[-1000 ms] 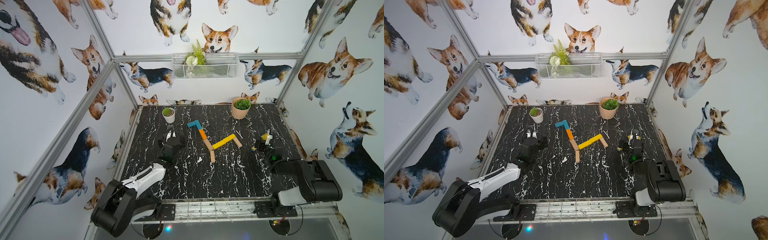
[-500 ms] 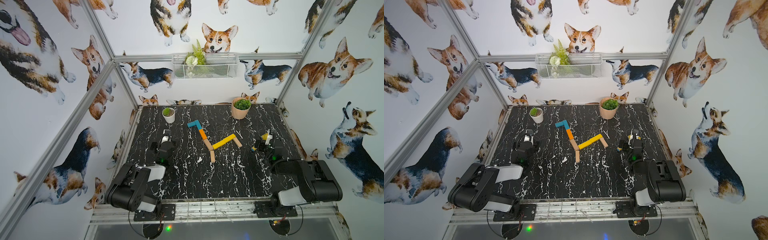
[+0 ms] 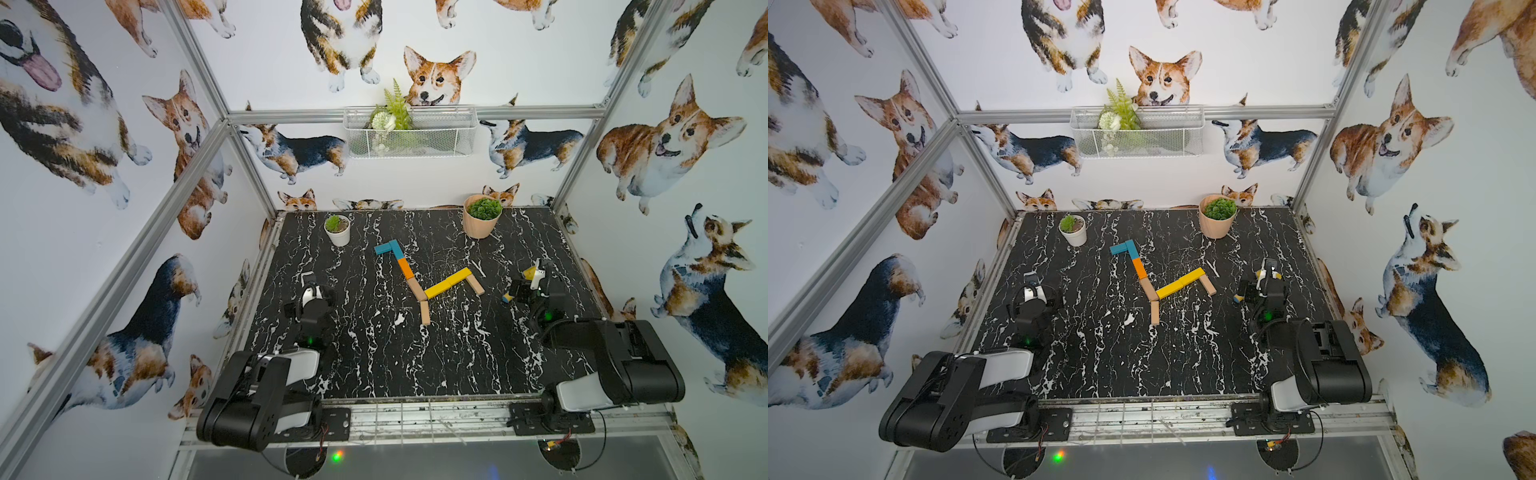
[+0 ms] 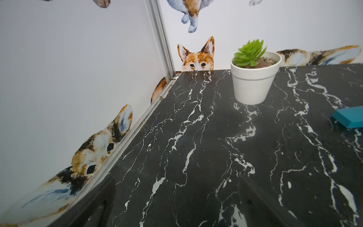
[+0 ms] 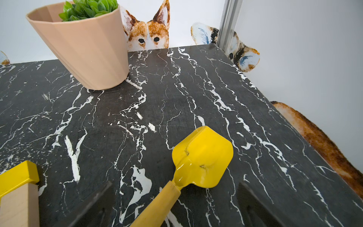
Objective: Assemble a giraffe with building blocks
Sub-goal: Reset both arms
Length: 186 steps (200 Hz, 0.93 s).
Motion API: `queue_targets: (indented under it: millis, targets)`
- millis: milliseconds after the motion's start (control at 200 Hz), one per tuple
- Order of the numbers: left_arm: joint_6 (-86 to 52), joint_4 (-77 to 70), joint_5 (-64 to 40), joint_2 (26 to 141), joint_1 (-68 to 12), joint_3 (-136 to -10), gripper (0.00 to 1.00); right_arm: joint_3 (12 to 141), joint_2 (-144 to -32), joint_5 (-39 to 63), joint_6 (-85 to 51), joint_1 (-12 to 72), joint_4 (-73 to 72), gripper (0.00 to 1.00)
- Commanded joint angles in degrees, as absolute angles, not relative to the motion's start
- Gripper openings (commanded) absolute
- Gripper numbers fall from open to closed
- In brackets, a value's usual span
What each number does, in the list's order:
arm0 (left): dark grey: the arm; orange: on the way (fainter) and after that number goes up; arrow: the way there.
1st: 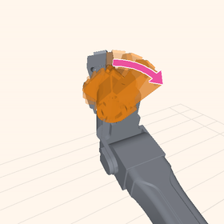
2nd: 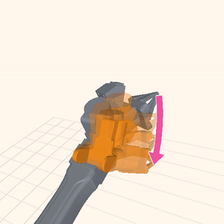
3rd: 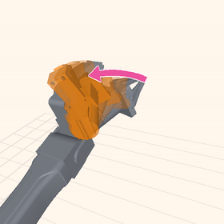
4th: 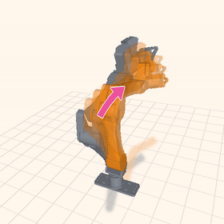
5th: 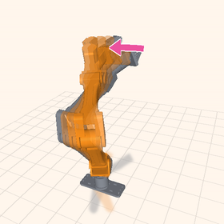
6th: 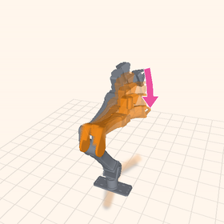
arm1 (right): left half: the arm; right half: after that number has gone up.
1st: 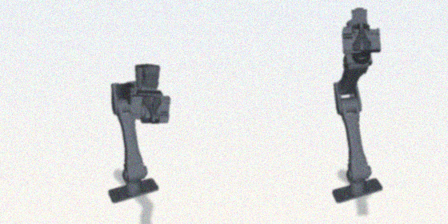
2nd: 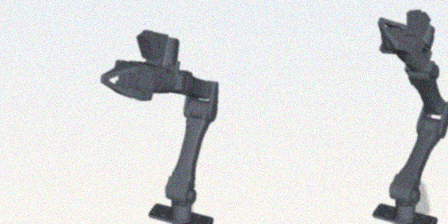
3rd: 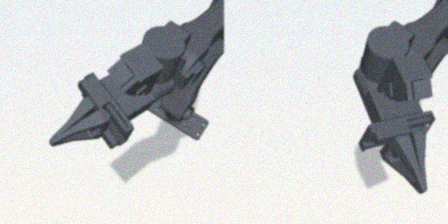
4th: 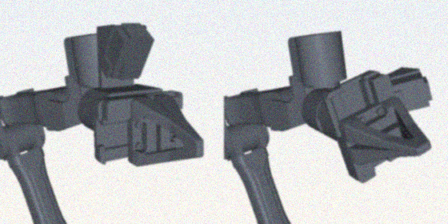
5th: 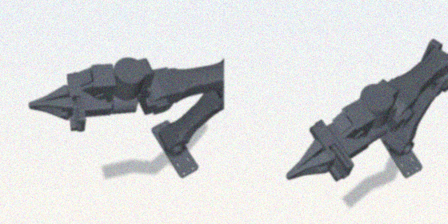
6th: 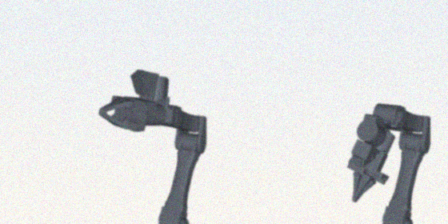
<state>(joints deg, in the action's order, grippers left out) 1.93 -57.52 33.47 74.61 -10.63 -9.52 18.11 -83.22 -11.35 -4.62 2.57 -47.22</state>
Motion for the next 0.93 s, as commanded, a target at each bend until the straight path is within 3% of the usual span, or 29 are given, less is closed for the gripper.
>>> queue_targets:
  millis: [0, 70, 195, 316, 501, 927]
  targets:
    - [-1.7, -59.8, 26.6, 75.7, -9.7, -10.9, 1.00, 18.4, -83.2, -11.0, -4.2, 2.5, -48.3, 1.00]
    - [-0.4, -61.6, 25.3, 78.2, -9.5, -11.4, 1.00, 18.4, -83.3, -11.0, -4.2, 2.5, -48.3, 1.00]
    - [1.9, -77.3, 21.9, 89.6, -8.8, -10.1, 1.00, 18.4, -83.2, -11.0, -4.2, 2.5, -48.3, 1.00]
    - [2.5, -76.2, 20.7, 93.0, -8.7, -12.5, 1.00, 18.4, -83.2, -11.0, -4.2, 2.5, -48.4, 1.00]
    - [1.1, -55.9, 19.1, 90.2, -8.1, -20.8, 1.00, 18.4, -83.2, -11.0, -4.3, 2.5, -48.2, 1.00]
    - [1.4, -56.9, 19.1, 90.4, -8.1, -20.5, 1.00, 18.4, -83.3, -11.1, -4.2, 2.5, -48.3, 1.00]
